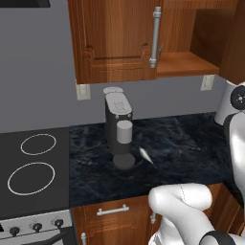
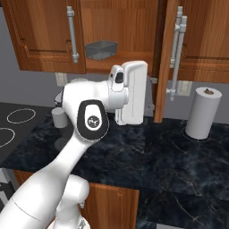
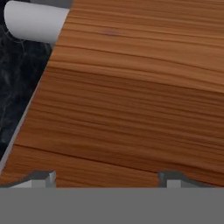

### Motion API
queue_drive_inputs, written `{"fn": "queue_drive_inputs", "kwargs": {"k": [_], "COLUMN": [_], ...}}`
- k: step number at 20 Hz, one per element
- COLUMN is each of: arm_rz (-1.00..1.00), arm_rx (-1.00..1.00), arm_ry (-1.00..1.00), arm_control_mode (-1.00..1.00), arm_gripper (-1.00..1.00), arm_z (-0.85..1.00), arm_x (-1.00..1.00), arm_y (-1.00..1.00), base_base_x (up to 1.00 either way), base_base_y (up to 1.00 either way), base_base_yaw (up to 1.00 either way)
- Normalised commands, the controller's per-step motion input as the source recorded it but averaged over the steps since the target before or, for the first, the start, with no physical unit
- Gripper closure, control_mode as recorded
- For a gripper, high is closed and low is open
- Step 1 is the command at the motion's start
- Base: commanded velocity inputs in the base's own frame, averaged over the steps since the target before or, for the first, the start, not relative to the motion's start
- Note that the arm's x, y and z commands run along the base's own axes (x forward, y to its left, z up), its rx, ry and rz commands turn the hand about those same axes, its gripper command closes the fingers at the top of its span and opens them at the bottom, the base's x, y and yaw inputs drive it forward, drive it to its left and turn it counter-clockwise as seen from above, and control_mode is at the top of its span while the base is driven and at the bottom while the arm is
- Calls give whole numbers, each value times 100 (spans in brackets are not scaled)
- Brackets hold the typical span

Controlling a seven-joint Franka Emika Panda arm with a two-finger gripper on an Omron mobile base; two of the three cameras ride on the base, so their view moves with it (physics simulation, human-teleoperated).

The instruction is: Retrieve the tupperware from the cabinet, then place the raw meat into the tupperware to avoid contamination.

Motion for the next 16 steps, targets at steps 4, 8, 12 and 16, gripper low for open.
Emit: {"fn": "queue_drive_inputs", "kwargs": {"k": [4, 8, 12, 16], "arm_rz": [5, 5, 7, 8], "arm_rx": [0, 0, 1, 1], "arm_ry": [-3, -3, -6, -9], "arm_control_mode": [-100, -100, -100, -100], "arm_gripper": [-100, -100, -100, -100], "arm_z": [-3, 0, -3, -11], "arm_x": [16, 16, 3, -15], "arm_y": [-32, -34, -23, 11], "base_base_x": [0, 0, 0, 0], "base_base_y": [0, 0, 0, 0], "base_base_yaw": [0, 0, 0, 0]}}
